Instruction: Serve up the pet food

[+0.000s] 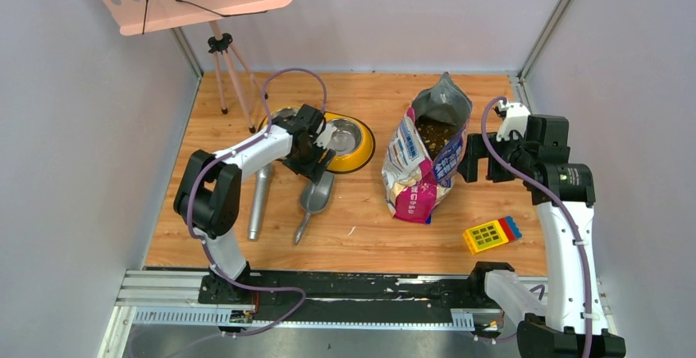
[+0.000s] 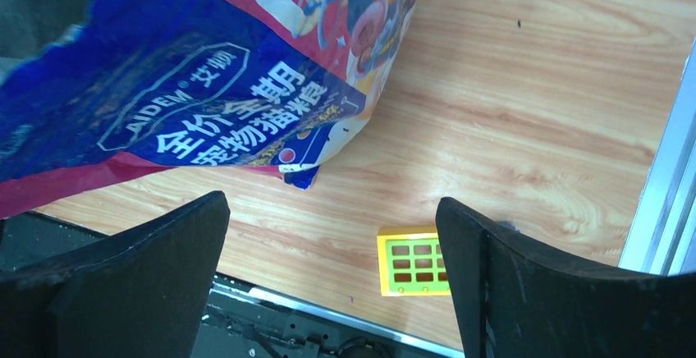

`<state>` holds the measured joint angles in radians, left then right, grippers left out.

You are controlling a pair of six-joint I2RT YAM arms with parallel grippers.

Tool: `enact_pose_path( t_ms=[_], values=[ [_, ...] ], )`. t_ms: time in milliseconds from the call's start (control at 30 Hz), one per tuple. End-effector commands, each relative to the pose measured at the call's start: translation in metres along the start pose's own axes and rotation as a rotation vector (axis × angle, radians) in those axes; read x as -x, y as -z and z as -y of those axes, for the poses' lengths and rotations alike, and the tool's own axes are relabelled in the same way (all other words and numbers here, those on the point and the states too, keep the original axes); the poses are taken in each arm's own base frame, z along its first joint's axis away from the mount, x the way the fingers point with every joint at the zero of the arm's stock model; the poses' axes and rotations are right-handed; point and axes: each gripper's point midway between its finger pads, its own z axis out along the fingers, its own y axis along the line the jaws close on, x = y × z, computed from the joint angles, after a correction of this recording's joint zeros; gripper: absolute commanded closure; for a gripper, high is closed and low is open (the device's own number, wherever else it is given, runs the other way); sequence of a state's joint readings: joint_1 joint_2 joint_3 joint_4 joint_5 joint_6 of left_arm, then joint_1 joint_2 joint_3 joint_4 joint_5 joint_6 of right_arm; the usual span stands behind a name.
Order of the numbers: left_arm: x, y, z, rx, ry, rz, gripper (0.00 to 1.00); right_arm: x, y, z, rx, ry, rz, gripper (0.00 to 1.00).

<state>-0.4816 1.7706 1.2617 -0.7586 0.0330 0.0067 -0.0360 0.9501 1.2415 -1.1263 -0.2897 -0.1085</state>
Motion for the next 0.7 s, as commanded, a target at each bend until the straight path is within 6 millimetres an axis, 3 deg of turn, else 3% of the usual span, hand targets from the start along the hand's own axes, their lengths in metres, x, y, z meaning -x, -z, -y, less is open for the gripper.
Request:
enact_pose_path(
  t_ms=[0, 167, 433, 667],
  values=[
    [0.001, -0.001, 0.006, -0.047, 0.006, 0.022, 0.26, 0.038, 0.016, -0.010, 0.043, 0.082, 0.157, 0.00],
    [-0.005, -0.004, 0.007, -0.047, 0.007, 0.006, 0.42, 0.042, 0.018, -0.025, 0.120, 0.086, 0.174, 0.04],
    [-0.024, 0.008, 0.014, -0.074, 0.065, -0.024, 0.41, 0.044, 0.021, -0.028, 0.138, 0.092, 0.177, 0.06],
    [-0.046, 0.009, 0.019, -0.101, 0.100, -0.026, 0.49, 0.043, 0.021, -0.031, 0.153, 0.089, 0.174, 0.07]
  ],
)
